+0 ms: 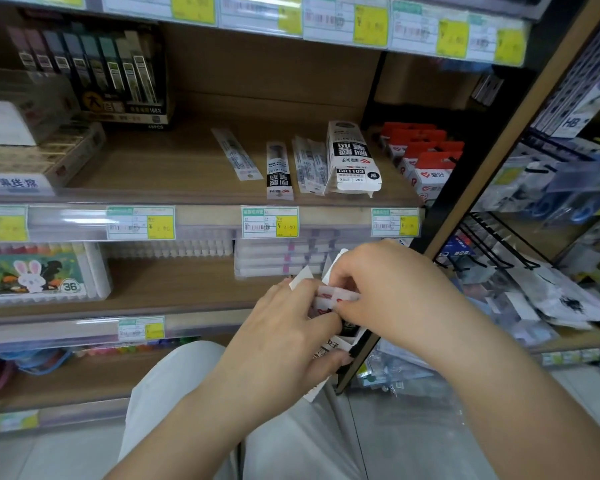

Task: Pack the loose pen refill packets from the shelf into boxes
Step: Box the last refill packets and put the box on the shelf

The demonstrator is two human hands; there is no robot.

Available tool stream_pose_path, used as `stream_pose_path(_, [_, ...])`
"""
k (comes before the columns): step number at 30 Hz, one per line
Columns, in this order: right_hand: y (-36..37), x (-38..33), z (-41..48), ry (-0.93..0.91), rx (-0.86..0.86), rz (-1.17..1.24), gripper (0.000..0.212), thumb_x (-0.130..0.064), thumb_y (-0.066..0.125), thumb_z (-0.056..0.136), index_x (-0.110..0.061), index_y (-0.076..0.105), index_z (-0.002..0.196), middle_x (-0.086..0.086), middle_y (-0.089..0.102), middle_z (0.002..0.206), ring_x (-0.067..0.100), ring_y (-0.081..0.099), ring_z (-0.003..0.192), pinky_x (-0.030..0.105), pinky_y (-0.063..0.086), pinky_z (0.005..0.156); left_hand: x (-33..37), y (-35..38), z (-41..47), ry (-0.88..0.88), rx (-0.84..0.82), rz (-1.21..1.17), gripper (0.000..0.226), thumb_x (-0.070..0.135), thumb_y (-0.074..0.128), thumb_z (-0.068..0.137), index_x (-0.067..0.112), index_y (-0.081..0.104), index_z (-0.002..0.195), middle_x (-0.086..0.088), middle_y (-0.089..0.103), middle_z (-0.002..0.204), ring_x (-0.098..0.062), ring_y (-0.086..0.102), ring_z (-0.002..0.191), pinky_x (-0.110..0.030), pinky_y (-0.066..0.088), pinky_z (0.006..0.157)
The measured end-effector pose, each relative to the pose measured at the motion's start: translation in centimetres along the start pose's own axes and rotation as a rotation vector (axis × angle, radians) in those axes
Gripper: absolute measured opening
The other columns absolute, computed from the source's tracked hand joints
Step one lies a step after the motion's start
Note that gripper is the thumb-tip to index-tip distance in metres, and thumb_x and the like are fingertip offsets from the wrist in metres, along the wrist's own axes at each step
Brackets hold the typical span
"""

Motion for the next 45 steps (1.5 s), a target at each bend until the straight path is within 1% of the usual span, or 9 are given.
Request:
stream_pose_path(7, [1.9,0.9,0.7,0.061,-0.103,-0.048,0.032,-0.026,0.065,0.080,-0.022,0.041,0.061,-0.001,0.054,0.111,0.022,0.043,0.112,0.036,0.047,0.087,0.1,0.1,-0.2,0.017,-0.001,0.029,0.031,0.045,0.050,0.079,0.021,0.069,0.082,-0.005,0.057,0.090,-0.025,0.054,0.077,-0.028,0.038,0.071])
stream_pose_path(12, [2.6,1.0,1.4,0.064,-0.144,-0.068,0.041,-0.020,0.063,0.080,-0.021,0.029,0.056,0.002,0.045,0.076,0.020,0.038,0.089,0.029,0.040,0.065,0.5,0.2,0.1,0.026,-0.003,0.018,0.029,0.042,0.050,0.079,0.021,0.068,0.083,-0.006,0.059,0.091,-0.027,0.056,0.074,-0.030,0.042,0.072])
stream_pose_path(19, [0.1,-0.3,0.7,0.007,-0.053,-0.083,0.015,-0.025,0.065,0.081,-0.022,0.053,0.072,0.000,0.060,0.116,0.021,0.046,0.114,0.033,0.048,0.079,-0.4,-0.3,0.2,0.013,-0.032,0.019,0.032,0.044,0.050,0.078,0.019,0.069,0.083,-0.006,0.060,0.095,-0.026,0.057,0.077,-0.027,0.034,0.072])
stream_pose_path(22, [0.7,-0.9,0.8,0.004,-0.080,-0.144,0.015,-0.018,0.063,0.083,-0.022,0.050,0.075,-0.003,0.042,0.076,0.016,0.041,0.077,0.024,0.032,0.055,0.2,-0.1,0.3,0.047,-0.030,0.031,0.030,0.043,0.053,0.078,0.020,0.071,0.087,-0.005,0.060,0.097,-0.027,0.058,0.080,-0.029,0.037,0.074])
stream_pose_path(26, [1.6,0.0,1.3,0.060,-0.149,-0.197,0.026,-0.010,0.060,0.082,-0.015,0.040,0.066,-0.001,0.030,0.066,0.012,0.024,0.056,0.022,0.020,0.046,0.6,0.8,0.5,0.072,-0.046,0.067,0.032,0.037,0.069,0.073,0.021,0.067,0.101,-0.004,0.058,0.105,-0.026,0.056,0.082,-0.035,0.047,0.075])
stream_pose_path(31, [1.2,-0.6,1.2,-0.026,-0.186,0.014,0.010,-0.013,0.061,0.079,-0.019,0.062,0.071,0.002,0.065,0.102,0.021,0.061,0.097,0.032,0.051,0.076,-0.8,0.4,0.2,0.028,-0.051,0.082,0.034,0.037,0.058,0.085,0.020,0.057,0.114,0.000,0.045,0.122,-0.024,0.051,0.096,-0.035,0.044,0.078])
stream_pose_path(35, [-4.6,-2.2,-0.2,-0.142,0.065,0.412,0.005,-0.032,0.068,0.077,-0.029,0.072,0.080,-0.021,0.058,0.111,-0.002,0.049,0.116,0.026,0.039,0.096,-0.2,-5.6,-0.6,0.061,0.099,0.072,0.020,0.031,0.063,0.076,0.014,0.063,0.085,-0.005,0.058,0.097,-0.027,0.059,0.071,-0.032,0.051,0.055])
stream_pose_path(39, [-11.7,-2.0,-2.0,-0.270,0.398,0.751,0.028,-0.053,0.062,0.071,-0.043,0.064,0.096,-0.028,0.062,0.109,-0.008,0.055,0.108,0.023,0.044,0.091,-0.3,-13.2,-2.1,0.056,0.311,0.087,0.024,0.034,0.053,0.080,0.013,0.064,0.083,-0.002,0.055,0.101,-0.022,0.058,0.079,-0.031,0.048,0.058])
stream_pose_path(45, [-12.9,0.4,-0.8,-0.226,0.578,0.807,0.015,-0.030,0.065,0.081,-0.038,0.063,0.094,-0.018,0.067,0.095,-0.006,0.061,0.092,0.012,0.048,0.079,-2.7,-19.8,-6.4,-0.032,0.724,0.258,0.012,0.022,0.058,0.080,0.016,0.051,0.088,-0.005,0.047,0.108,-0.020,0.050,0.089,-0.037,0.048,0.061])
Point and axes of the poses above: each hand's wrist, its own z-axis towards the middle knuckle, its own y-axis out of the palm, x = y × z, the point moved 10 cm from there along z, towards the middle knuckle
